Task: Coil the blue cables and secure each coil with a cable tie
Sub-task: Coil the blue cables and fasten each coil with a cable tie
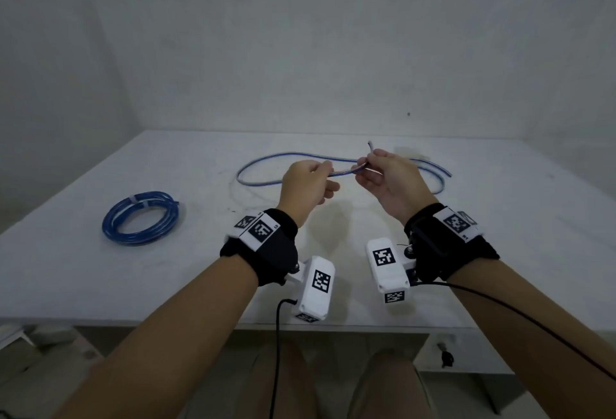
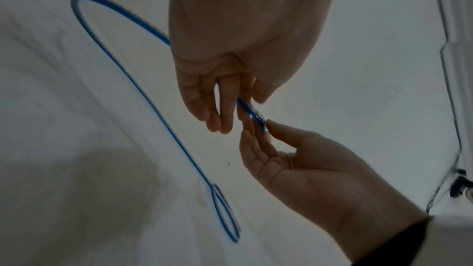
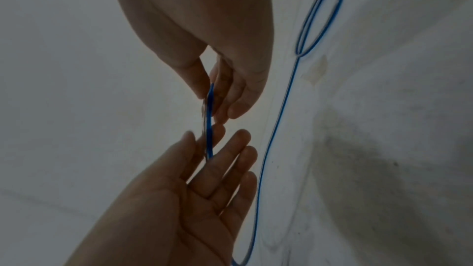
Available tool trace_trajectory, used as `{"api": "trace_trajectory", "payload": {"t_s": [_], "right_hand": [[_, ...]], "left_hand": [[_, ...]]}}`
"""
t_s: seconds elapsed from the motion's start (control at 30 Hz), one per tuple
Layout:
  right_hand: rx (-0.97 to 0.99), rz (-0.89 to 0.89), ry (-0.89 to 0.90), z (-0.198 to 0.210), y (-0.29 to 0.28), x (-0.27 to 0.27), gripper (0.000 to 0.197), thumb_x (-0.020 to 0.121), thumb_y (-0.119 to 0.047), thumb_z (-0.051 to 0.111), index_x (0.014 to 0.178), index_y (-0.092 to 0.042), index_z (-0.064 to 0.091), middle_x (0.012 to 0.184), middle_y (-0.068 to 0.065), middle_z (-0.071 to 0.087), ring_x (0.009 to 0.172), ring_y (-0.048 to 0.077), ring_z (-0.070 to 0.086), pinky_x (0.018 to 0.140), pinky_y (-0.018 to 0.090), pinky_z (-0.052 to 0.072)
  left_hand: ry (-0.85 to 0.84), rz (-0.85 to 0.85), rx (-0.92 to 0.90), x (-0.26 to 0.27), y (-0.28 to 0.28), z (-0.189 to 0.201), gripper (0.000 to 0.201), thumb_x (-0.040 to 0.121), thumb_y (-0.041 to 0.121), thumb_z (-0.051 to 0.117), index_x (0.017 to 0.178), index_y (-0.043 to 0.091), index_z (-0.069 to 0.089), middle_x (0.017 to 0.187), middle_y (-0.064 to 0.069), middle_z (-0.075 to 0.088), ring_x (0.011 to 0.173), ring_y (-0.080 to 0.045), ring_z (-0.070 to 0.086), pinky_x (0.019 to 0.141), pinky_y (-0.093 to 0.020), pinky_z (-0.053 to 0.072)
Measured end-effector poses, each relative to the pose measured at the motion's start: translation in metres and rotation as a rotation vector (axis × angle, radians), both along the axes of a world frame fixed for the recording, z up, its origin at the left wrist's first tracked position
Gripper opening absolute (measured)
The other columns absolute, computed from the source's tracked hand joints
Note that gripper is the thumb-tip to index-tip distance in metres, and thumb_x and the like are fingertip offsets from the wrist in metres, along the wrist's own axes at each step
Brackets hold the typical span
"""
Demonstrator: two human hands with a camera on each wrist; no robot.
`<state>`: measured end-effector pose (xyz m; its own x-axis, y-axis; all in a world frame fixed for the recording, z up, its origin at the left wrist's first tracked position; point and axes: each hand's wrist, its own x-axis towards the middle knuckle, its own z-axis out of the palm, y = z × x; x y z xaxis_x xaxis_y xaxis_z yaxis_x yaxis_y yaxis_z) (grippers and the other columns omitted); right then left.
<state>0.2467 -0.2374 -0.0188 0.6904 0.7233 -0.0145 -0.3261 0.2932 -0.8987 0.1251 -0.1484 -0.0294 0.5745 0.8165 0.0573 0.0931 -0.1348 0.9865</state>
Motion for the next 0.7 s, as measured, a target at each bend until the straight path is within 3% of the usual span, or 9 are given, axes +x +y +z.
{"api": "trace_trajectory", "payload": {"t_s": [0.07, 0.13, 0.2, 0.27, 0.33, 0.43, 0.53, 0.7], "right_hand": [[0.010, -0.031, 0.003, -0.001, -0.010, 0.001, 0.009, 0.096, -0.002, 0.049, 0.100, -0.011, 0.050, 0.071, 0.005, 0.062, 0.062, 0.018, 0.066, 0.070, 0.030, 0.053], [-0.009, -0.022, -0.005, -0.002, -0.020, 0.000, 0.010, 0.096, -0.004, 0.050, 0.102, -0.012, 0.052, 0.071, 0.004, 0.059, 0.062, 0.018, 0.065, 0.067, 0.030, 0.054], [-0.057, 0.000, -0.052, -0.005, -0.029, -0.003, 0.011, 0.095, -0.006, 0.052, 0.104, -0.012, 0.056, 0.072, 0.004, 0.058, 0.064, 0.019, 0.064, 0.063, 0.031, 0.055], [-0.133, 0.007, -0.160, -0.008, -0.034, -0.009, 0.014, 0.094, -0.008, 0.055, 0.107, -0.011, 0.061, 0.073, 0.004, 0.059, 0.065, 0.018, 0.063, 0.056, 0.029, 0.053], [-0.182, 0.003, -0.256, -0.009, -0.035, -0.014, 0.018, 0.093, -0.008, 0.056, 0.109, -0.007, 0.064, 0.074, 0.005, 0.059, 0.064, 0.017, 0.061, 0.050, 0.026, 0.051], [-0.192, -0.003, -0.307, -0.012, -0.034, -0.017, 0.017, 0.091, -0.002, 0.057, 0.105, -0.001, 0.068, 0.072, 0.008, 0.058, 0.058, 0.016, 0.055, 0.048, 0.023, 0.049], [-0.244, 0.023, -0.362, -0.012, -0.034, -0.017, 0.017, 0.090, 0.000, 0.058, 0.103, 0.002, 0.069, 0.072, 0.010, 0.057, 0.055, 0.014, 0.051, 0.046, 0.020, 0.045], [-0.342, 0.117, -0.488, -0.006, -0.033, -0.015, 0.020, 0.088, 0.000, 0.060, 0.105, 0.003, 0.070, 0.076, 0.009, 0.061, 0.053, 0.011, 0.048, 0.043, 0.017, 0.036]], "left_hand": [[-0.024, 0.068, -0.065, -0.002, 0.003, -0.004, 0.027, 0.090, 0.020, 0.061, 0.112, 0.005, 0.056, 0.087, -0.015, 0.073, 0.066, -0.022, 0.063, 0.065, -0.030, 0.052], [-0.081, 0.088, -0.173, -0.004, 0.006, -0.006, 0.058, 0.086, 0.011, 0.066, 0.133, 0.005, 0.032, 0.094, -0.019, 0.069, 0.064, -0.023, 0.062, 0.064, -0.030, 0.055], [-0.143, 0.061, -0.236, -0.004, 0.007, -0.006, 0.071, 0.085, 0.002, 0.065, 0.137, 0.011, 0.017, 0.101, -0.024, 0.065, 0.060, -0.022, 0.062, 0.060, -0.028, 0.057], [-0.191, 0.038, -0.272, -0.002, 0.005, -0.005, 0.062, 0.085, -0.003, 0.065, 0.129, 0.001, 0.022, 0.103, -0.026, 0.061, 0.060, -0.022, 0.065, 0.058, -0.027, 0.059], [-0.230, 0.014, -0.312, 0.001, 0.003, -0.006, 0.050, 0.088, -0.002, 0.062, 0.126, 0.000, 0.029, 0.107, -0.025, 0.062, 0.066, -0.023, 0.067, 0.063, -0.029, 0.060], [-0.221, -0.070, -0.300, 0.001, -0.001, -0.002, 0.012, 0.098, 0.007, 0.049, 0.108, 0.000, 0.051, 0.089, -0.015, 0.066, 0.066, -0.021, 0.066, 0.062, -0.027, 0.058], [-0.198, -0.082, -0.332, 0.000, 0.001, 0.001, 0.019, 0.100, 0.014, 0.043, 0.104, 0.002, 0.058, 0.075, -0.007, 0.057, 0.058, -0.020, 0.063, 0.055, -0.025, 0.054], [-0.079, -0.176, -0.385, -0.005, 0.004, 0.007, 0.034, 0.101, 0.023, 0.036, 0.103, 0.003, 0.063, 0.081, -0.009, 0.053, 0.047, -0.019, 0.060, 0.051, -0.025, 0.039]]}}
